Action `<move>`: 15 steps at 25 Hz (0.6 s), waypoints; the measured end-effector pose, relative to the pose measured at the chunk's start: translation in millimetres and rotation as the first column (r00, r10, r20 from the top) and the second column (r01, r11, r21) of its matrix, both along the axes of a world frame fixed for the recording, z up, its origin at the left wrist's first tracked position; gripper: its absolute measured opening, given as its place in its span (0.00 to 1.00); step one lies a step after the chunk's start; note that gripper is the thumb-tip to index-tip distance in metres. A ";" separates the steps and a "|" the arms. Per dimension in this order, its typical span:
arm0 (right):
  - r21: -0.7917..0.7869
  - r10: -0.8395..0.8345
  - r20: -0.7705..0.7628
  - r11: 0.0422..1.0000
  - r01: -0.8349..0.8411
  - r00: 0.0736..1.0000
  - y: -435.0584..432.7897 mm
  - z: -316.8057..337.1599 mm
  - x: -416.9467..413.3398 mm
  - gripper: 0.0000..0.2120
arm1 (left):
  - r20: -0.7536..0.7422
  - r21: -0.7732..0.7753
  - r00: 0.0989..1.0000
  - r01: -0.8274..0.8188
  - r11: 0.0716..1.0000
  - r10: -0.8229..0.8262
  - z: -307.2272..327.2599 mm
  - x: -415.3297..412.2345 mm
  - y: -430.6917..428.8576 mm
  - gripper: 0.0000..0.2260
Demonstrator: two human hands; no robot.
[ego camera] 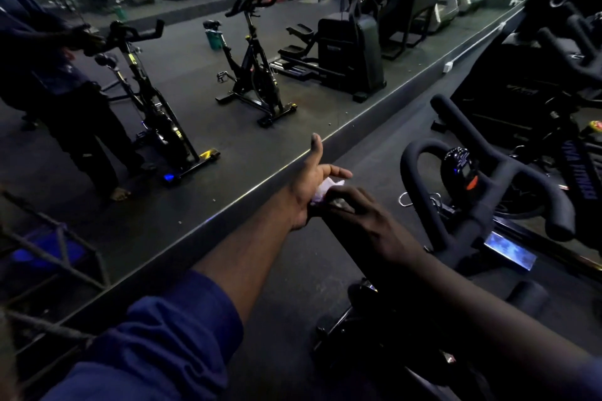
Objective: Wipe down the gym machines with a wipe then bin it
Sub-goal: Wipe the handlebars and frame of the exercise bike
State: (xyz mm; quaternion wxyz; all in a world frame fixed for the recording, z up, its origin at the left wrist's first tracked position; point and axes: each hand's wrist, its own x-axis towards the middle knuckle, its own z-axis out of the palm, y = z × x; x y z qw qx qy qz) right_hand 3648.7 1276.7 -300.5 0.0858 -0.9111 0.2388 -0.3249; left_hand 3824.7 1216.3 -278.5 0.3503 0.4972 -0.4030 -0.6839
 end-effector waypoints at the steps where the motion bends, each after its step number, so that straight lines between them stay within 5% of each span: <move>1: -0.008 0.004 0.011 1.000 -0.004 1.000 0.0 1.4 2.5 0.14 | -0.020 0.018 1.000 0.005 1.000 -0.005 -0.4 0.6 -2.2 0.50; 7: -0.118 0.219 -0.287 0.958 -0.261 0.933 15.6 -4.7 -48.8 0.16 | 0.101 -0.035 0.995 -0.001 0.999 0.004 9.9 -2.7 -7.2 0.52; 12: -0.015 0.002 0.031 1.000 -0.001 1.000 -5.6 11.0 -2.6 0.10 | 0.293 -0.034 0.953 -0.076 0.997 0.083 6.4 -19.0 -9.5 0.49; 15: -0.072 0.126 -0.143 0.988 -0.137 0.982 10.0 -12.6 -29.5 0.10 | 0.329 -0.032 0.939 -0.097 0.995 0.102 0.7 -19.7 -10.4 0.50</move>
